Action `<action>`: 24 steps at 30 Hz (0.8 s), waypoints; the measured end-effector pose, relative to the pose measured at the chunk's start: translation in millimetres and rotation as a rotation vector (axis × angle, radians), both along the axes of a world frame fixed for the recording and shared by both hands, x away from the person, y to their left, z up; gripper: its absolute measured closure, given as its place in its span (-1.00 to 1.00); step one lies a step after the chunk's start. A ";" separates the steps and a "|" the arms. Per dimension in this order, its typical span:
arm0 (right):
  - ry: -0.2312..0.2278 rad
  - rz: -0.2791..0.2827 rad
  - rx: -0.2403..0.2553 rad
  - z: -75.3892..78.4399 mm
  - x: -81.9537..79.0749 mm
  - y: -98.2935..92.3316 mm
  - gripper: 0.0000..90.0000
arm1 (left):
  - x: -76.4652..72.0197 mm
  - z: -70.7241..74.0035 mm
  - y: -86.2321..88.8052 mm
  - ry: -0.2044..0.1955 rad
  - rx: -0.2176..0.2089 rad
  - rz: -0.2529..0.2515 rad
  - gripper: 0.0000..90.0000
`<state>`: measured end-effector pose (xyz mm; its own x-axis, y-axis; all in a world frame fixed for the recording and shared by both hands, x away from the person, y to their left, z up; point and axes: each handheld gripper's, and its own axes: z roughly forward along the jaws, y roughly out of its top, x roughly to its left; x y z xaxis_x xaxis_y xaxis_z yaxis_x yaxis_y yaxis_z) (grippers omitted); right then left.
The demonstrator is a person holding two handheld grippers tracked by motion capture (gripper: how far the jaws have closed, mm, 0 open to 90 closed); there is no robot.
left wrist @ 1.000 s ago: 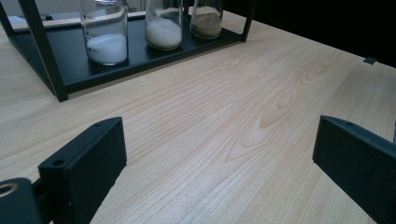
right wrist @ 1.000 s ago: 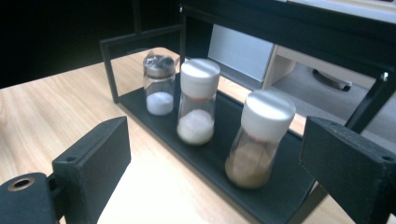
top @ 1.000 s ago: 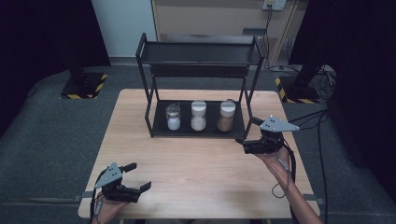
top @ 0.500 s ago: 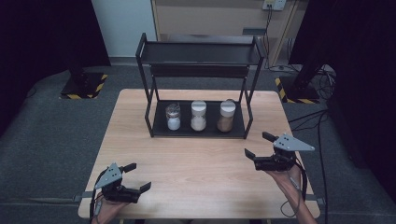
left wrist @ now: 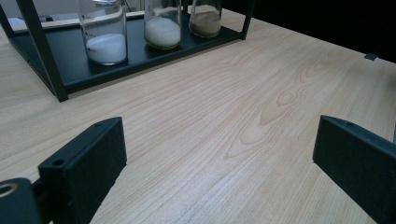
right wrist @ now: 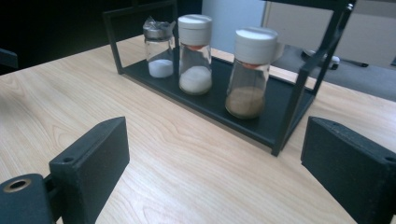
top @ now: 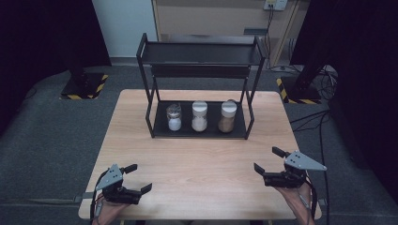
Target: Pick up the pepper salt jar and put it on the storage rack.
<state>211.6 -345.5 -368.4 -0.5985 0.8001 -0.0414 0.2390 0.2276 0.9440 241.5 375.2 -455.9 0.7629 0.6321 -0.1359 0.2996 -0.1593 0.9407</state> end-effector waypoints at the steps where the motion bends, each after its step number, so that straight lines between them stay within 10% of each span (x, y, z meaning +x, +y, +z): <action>1: 0.004 -0.003 0.001 -1.6 -1.9 -1.2 -0.83 | 0.0 -0.1 0.0 0.000 -0.001 0.000 -0.96; 24: -0.007 -0.069 0.017 -35.6 -28.8 -9.0 -0.85 | -1.5 -1.1 1.6 -0.014 -0.013 0.003 -0.96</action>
<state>182.8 -354.5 -404.0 -0.5415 0.8401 -0.0315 0.2472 0.1948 0.9492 240.0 376.7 -457.0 0.7630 0.6324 -0.1337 0.2872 -0.1464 0.9466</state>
